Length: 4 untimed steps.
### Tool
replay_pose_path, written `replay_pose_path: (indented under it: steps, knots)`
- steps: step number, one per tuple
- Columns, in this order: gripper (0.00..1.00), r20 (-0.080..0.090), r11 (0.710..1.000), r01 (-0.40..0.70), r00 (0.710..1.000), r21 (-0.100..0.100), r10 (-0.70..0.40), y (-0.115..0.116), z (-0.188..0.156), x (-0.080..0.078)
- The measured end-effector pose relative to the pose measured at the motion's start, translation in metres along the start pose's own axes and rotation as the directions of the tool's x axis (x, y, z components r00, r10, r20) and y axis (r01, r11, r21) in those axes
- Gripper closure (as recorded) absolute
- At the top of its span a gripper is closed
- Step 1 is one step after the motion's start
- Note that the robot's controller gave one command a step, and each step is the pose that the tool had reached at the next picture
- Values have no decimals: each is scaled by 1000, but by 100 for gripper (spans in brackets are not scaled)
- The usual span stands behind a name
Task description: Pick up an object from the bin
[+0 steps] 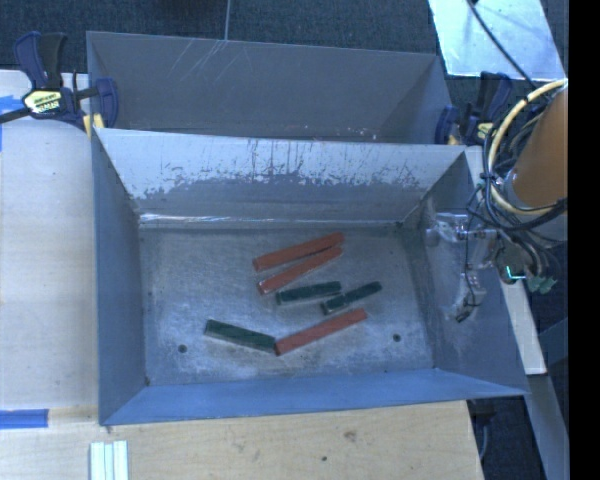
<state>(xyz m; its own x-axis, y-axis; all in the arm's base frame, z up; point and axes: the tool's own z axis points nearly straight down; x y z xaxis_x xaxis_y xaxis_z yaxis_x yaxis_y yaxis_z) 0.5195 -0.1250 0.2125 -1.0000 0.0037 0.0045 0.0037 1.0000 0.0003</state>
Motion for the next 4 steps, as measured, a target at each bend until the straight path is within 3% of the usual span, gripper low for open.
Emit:
replay_pose_path:
  steps: [1,2,3,4]
  knots:
    - [0,1,999,48,999,-2,-48,74,147,1]
    - [0,6,971,241,971,-1,-241,148,112,24]
    - [0,10,982,189,982,0,-189,178,113,8]
    - [0,10,992,126,992,2,-126,203,142,8]
